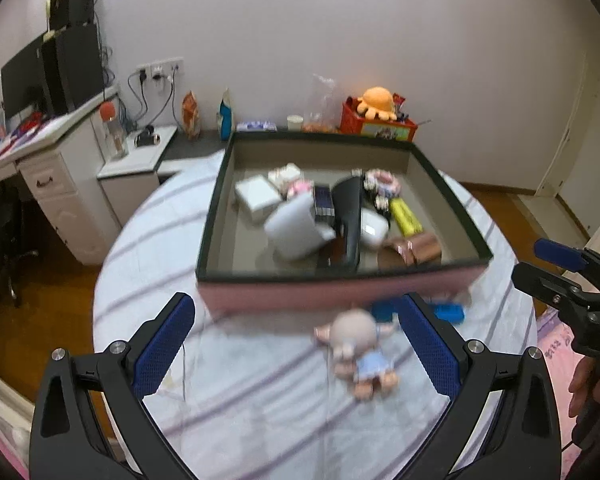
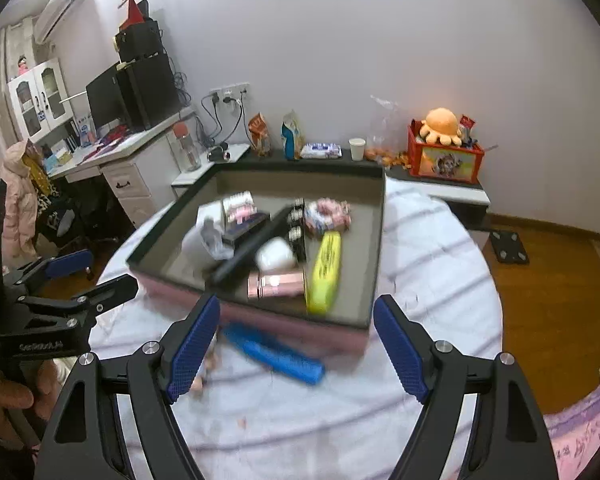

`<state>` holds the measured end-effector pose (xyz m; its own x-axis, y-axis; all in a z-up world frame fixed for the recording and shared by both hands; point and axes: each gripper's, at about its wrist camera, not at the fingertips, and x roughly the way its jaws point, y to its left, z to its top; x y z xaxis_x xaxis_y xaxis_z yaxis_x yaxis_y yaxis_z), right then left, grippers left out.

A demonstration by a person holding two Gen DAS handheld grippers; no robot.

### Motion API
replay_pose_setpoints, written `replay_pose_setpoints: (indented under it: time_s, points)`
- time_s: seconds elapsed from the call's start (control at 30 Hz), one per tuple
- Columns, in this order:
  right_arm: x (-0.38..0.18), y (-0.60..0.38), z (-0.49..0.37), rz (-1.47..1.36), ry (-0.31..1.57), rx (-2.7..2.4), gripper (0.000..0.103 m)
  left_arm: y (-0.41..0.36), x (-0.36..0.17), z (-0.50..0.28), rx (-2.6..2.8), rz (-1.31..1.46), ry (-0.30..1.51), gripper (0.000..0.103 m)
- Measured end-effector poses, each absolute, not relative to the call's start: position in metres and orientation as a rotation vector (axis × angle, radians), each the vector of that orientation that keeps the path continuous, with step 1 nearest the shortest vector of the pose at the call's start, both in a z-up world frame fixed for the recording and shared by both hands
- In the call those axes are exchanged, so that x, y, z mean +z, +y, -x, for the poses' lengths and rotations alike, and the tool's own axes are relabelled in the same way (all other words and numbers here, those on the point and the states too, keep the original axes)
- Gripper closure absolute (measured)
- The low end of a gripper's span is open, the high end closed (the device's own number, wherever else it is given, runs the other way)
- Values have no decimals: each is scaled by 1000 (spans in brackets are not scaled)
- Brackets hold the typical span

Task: Organize rigid objects
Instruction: 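Withdraw both open tools from the box toward the doll and blue highlighter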

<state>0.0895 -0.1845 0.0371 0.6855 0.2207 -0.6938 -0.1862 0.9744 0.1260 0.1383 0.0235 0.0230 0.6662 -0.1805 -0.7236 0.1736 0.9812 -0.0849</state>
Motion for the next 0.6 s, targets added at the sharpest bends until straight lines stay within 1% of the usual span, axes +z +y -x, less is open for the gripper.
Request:
replay_pose_setpoints:
  time_s: [0.3,0.6]
  points:
    - [5,-196,-67,-48,860,216,22,14,-13,-112,-201,21,902,0]
    - [-3,-194,-73,-25,874,236,22,1,-19,-109,-202,2,916,0]
